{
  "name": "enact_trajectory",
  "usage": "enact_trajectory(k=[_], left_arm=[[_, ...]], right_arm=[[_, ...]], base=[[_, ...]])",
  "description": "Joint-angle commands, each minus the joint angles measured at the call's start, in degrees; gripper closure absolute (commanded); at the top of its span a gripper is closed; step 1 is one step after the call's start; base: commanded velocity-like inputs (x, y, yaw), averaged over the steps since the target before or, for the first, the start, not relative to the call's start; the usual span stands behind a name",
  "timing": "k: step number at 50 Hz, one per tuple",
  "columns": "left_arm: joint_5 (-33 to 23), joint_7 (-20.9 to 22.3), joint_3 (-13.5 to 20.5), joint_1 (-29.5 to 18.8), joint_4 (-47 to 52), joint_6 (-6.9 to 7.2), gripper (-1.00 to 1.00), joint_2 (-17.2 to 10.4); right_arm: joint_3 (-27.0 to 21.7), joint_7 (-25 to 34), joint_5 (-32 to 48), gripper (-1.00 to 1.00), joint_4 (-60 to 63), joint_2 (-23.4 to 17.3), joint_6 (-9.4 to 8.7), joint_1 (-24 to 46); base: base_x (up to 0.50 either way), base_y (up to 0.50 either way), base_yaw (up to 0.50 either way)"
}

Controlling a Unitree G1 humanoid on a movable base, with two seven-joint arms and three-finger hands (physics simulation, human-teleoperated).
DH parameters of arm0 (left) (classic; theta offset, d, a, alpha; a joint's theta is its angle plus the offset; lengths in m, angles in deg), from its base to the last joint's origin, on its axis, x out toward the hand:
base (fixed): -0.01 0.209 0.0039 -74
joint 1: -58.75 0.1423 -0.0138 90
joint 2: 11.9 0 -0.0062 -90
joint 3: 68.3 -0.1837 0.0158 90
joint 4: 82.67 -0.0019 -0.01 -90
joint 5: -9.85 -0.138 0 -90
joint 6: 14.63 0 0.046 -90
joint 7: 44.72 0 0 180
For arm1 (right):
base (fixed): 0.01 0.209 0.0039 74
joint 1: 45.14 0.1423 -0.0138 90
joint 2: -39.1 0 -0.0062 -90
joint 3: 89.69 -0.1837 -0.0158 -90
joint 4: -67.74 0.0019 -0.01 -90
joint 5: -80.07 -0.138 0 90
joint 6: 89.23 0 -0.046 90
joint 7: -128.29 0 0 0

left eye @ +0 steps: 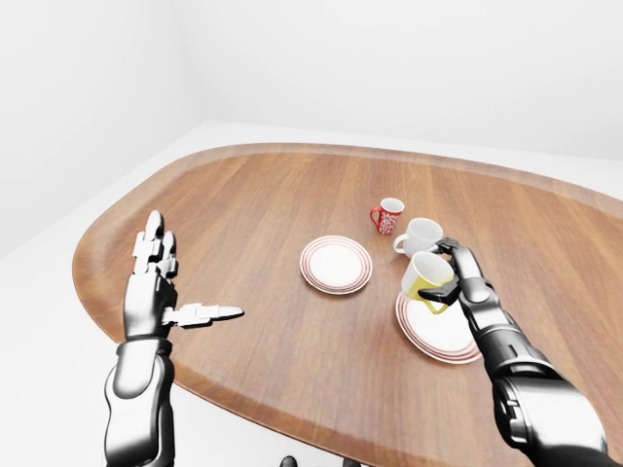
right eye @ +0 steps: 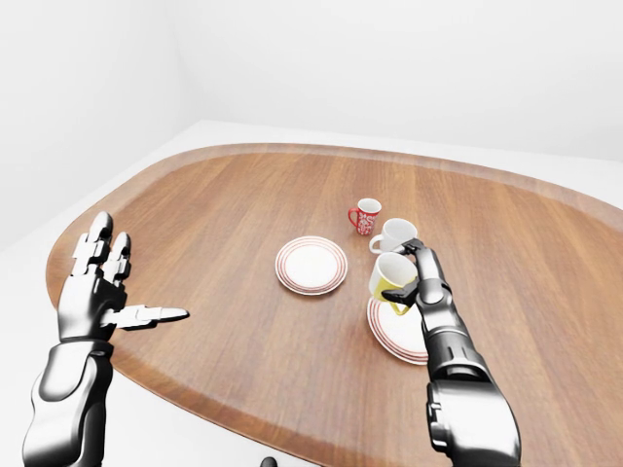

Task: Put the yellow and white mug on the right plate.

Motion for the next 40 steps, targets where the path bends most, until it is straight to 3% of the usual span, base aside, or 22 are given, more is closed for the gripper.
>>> enact_trajectory(k=[1, 18, 40], left_arm=[[-0.2, -0.1, -0.3, 0.1, 0.0, 0.0, -1.0, 0.1], [-0.2, -0.1, -0.4, 0.1, -0.4, 0.0, -1.0, 0.2], [-0.4, 0.0, -0.5, 0.2, -0.3, 0.0, -1.0, 0.2]], right_arm=[[-0.8, -1.0, 2.0, 1.0, -1.4, -2.1, 0.0, 0.5], [-1.1, -3.9, 2.7, 1.0, -7.6, -5.0, 0.0, 1.7], [-1.2, -7.0, 4.0, 1.0, -12.3, -4.1, 0.0, 2.6]], base=[[0.0, 0.0, 0.0], [0.0, 0.0, 0.0], [0.0, 0.0, 0.0]])
